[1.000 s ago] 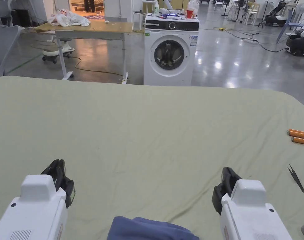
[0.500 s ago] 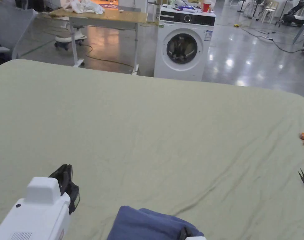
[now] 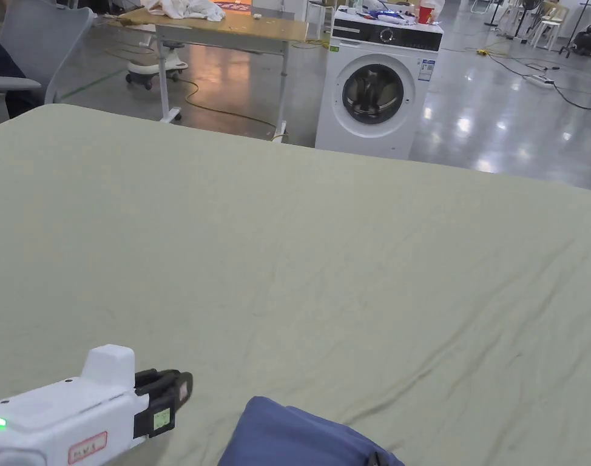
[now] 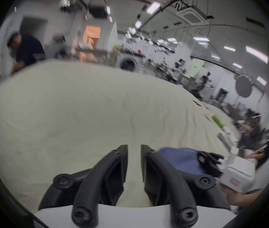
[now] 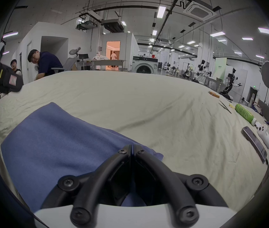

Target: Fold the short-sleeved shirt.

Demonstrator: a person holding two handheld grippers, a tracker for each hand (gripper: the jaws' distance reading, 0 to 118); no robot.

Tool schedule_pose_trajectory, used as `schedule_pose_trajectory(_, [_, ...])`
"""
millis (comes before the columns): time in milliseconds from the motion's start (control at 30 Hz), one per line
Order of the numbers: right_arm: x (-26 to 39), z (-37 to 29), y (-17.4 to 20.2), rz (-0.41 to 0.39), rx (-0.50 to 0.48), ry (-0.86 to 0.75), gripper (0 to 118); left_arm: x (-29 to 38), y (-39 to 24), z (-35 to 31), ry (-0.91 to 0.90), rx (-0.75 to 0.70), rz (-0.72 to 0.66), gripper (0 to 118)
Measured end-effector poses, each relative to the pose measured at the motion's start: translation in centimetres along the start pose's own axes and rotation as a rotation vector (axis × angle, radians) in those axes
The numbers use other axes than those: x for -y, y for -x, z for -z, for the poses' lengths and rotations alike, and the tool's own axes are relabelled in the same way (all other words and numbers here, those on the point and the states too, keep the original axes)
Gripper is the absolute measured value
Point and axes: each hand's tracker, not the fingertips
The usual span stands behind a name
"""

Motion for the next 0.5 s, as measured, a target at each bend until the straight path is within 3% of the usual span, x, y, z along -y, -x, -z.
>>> schedule_pose_trajectory(100, [-0.1,0.0,-0.3,0.015,-0.013,0.007,1,-0.6,1.8,1.9,0.145,0.156,-0.129,41])
schedule_pose_trajectory(167, [-0.2,0.0,-0.4,0.017,-0.017,0.012,1,-0.4,2.6,3.4,0.228,0.233,-0.184,69])
schedule_pose_trajectory(233, [-0.4,-0.1,-0.5,0.022,-0.022,0.019,1,-0.1,3.3,5.1,0.321,0.321,-0.229,87])
schedule_pose_trajectory(400, [-0.6,-0.3,-0.7,0.022,-0.033,0.027,1,1.5,3.8,8.9,0.467,0.468,-0.342,90])
schedule_pose_trajectory(500, [-0.5,-0.4,-0.8,0.010,-0.040,0.031,1,2.3,3.3,10.4,0.458,0.542,-0.408,89])
